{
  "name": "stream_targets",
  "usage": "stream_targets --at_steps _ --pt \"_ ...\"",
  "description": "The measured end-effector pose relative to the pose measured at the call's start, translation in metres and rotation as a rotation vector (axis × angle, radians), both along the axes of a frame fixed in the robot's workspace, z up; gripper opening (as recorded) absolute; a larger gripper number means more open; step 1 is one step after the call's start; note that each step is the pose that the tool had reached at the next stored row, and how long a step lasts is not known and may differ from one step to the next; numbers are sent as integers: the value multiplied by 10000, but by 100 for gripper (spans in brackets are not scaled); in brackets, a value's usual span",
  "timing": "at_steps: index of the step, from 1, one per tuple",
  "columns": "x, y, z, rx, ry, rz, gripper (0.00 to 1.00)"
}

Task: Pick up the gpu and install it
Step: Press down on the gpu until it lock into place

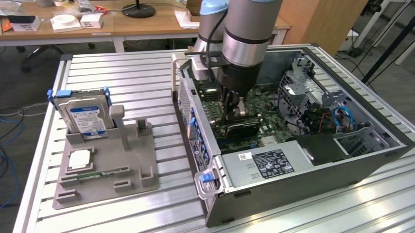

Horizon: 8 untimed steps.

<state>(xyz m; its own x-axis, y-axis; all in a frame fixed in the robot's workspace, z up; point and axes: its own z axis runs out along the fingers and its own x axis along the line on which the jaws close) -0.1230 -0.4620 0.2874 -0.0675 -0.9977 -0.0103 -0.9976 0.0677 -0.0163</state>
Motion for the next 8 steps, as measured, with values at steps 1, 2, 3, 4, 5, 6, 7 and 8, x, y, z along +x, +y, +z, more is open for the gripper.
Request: stream_targets --at_steps 1,2,3,4,5,6,7,8 --pt "-41 0 34 11 1 -1 11" --pt "-85 0 72 31 0 1 11" --pt "-130 0 107 49 -1 0 11" --pt "-175 -1 138 59 -1 0 11" --pt "-224 -1 166 66 -1 -1 11" --pt "-258 -1 186 65 0 0 11" --pt "-293 -1 189 66 -1 0 11" --pt "-337 -1 189 65 -1 1 11"
